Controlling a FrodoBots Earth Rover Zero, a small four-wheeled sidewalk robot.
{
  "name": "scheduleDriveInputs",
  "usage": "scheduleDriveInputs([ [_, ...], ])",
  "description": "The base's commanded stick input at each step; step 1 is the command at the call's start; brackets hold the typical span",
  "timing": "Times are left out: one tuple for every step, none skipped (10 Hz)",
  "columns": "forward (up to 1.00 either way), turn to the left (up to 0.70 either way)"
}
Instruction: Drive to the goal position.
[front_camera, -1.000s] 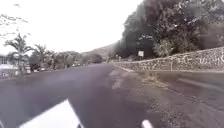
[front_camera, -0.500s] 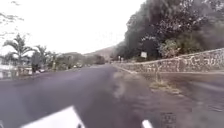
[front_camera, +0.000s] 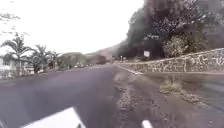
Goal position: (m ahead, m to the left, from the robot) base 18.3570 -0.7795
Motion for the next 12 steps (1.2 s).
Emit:
scheduleDriveInputs([
  [1.0,0.0],
  [1.0,0.0],
  [1.0,0.0],
  [1.0,0.0],
  [1.0,0.0],
  [1.0,0.0],
  [1.0,0.0],
  [1.0,0.0],
  [1.0,0.0],
  [1.0,-0.38],
  [1.0,-0.4],
  [1.0,-0.4],
])
